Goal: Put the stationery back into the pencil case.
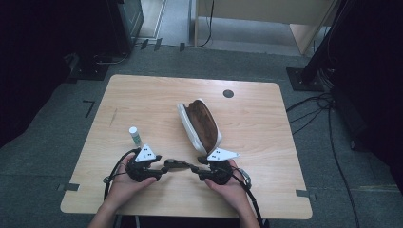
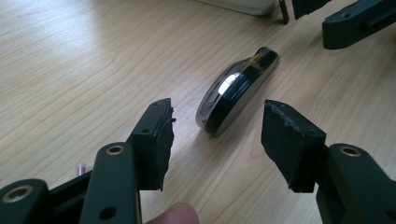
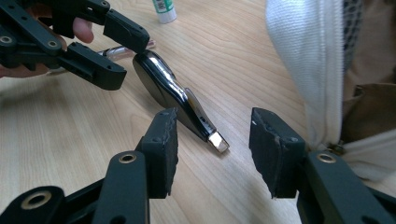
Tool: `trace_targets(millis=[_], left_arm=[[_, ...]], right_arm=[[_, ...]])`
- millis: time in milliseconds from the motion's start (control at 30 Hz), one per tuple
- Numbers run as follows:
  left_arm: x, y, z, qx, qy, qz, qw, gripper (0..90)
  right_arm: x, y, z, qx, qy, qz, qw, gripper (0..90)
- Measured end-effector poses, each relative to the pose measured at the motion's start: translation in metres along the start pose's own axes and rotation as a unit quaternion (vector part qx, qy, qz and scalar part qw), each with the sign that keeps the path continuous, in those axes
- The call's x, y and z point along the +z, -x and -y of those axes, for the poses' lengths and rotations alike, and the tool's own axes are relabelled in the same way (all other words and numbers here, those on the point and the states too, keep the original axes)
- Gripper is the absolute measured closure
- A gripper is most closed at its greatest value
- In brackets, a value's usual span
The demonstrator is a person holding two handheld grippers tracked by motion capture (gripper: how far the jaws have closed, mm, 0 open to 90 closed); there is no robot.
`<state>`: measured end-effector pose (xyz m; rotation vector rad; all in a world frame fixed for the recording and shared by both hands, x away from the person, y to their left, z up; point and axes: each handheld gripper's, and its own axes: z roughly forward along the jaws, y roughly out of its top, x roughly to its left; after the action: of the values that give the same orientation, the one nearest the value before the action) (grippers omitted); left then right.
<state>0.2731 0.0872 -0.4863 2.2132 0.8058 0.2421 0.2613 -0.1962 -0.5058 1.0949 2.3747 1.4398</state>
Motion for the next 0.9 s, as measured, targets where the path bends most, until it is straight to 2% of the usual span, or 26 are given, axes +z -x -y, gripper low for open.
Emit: trace_targets(millis=[267, 400, 600, 633, 800, 900], left_arm=[[-0.017, -0.005, 0.005, -0.011, 0.019, -0.006, 0.9997, 46.0], [-0.02, -0.007, 0.008, -0.018, 0.023, -0.008, 0.9995, 45.5], [-0.028, -0.012, 0.021, -0.036, 0.028, -0.016, 0.9989, 45.0], [-0.03, -0.013, 0.024, -0.038, 0.03, -0.019, 0.9986, 45.0], [-0.043, -0.021, 0.031, -0.055, 0.043, -0.028, 0.9972, 44.3], [-0.053, -0.031, 0.037, -0.076, 0.058, -0.037, 0.9947, 40.9]], right_arm=[[0.014, 0.001, 0.001, -0.027, -0.003, -0.016, 0.9995, 54.0], [0.018, 0.0, 0.0, -0.037, -0.007, -0.021, 0.9991, 54.4], [0.027, -0.002, -0.002, -0.05, -0.007, -0.024, 0.9984, 55.2], [0.029, -0.003, -0.003, -0.061, -0.01, -0.022, 0.9978, 55.9], [0.032, -0.005, -0.004, -0.068, -0.009, -0.021, 0.9974, 57.2], [0.035, -0.008, -0.006, -0.08, -0.008, -0.025, 0.9965, 58.7]])
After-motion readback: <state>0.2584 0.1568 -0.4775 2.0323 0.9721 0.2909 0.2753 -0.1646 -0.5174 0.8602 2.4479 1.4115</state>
